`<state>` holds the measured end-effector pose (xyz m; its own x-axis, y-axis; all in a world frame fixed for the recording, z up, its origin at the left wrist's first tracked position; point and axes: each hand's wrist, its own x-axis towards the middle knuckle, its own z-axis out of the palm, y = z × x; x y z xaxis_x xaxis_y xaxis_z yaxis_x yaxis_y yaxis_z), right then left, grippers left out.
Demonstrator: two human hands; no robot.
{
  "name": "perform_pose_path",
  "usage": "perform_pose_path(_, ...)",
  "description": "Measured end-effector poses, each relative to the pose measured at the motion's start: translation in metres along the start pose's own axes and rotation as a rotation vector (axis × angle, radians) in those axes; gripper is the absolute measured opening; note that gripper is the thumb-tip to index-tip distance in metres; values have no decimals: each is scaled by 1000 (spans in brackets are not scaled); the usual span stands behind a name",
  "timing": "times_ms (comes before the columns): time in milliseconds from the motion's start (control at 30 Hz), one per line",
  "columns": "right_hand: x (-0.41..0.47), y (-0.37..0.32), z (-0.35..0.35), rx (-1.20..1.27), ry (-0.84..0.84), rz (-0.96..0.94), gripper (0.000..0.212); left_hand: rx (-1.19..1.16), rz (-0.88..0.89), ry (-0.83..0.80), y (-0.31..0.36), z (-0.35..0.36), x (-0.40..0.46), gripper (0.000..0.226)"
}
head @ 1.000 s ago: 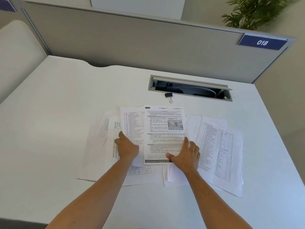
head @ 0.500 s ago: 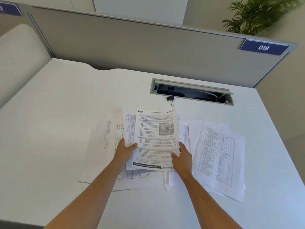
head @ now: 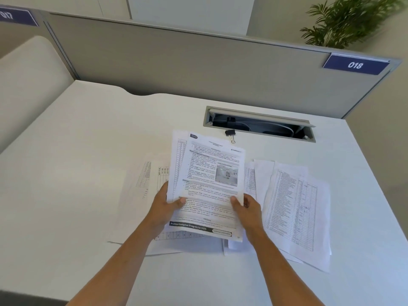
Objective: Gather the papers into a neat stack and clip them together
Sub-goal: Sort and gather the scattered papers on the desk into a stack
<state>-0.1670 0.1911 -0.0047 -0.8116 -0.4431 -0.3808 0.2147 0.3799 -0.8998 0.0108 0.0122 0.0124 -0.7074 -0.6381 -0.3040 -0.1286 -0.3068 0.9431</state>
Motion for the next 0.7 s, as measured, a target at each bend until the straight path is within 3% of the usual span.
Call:
perform_pose_path(100, 1, -3, -5, 254, -176, 95, 24, 2, -37, -119, 1, -4, -5, 53)
perform_pose_path(200, -2, 1, -7, 247, -231, 78, 26, 23, -88, -116, -2, -5, -6, 43)
perform_pose_path(267, -3, 4, -7, 181, -179, 66, 26, 87, -117, 53, -2, -4, -5, 28)
perform_pose_path(367, -4, 12, -12, 72, -73, 53, 26, 410, -46, 474, -5, -7, -4, 20)
perform_pose_path(433, -3, 17, -17, -3, -41, 37, 27, 745, -33, 663, -10, -13, -4, 31)
perform_pose_path(500, -4, 18, -22, -63, -21, 25, 26, 998, -119, 732, -17, -20, -3, 52)
perform_pose_path(700, -8, 17, -22, -171, 10, 23, 22, 1040, -378, 700, -34, -34, -1, 104)
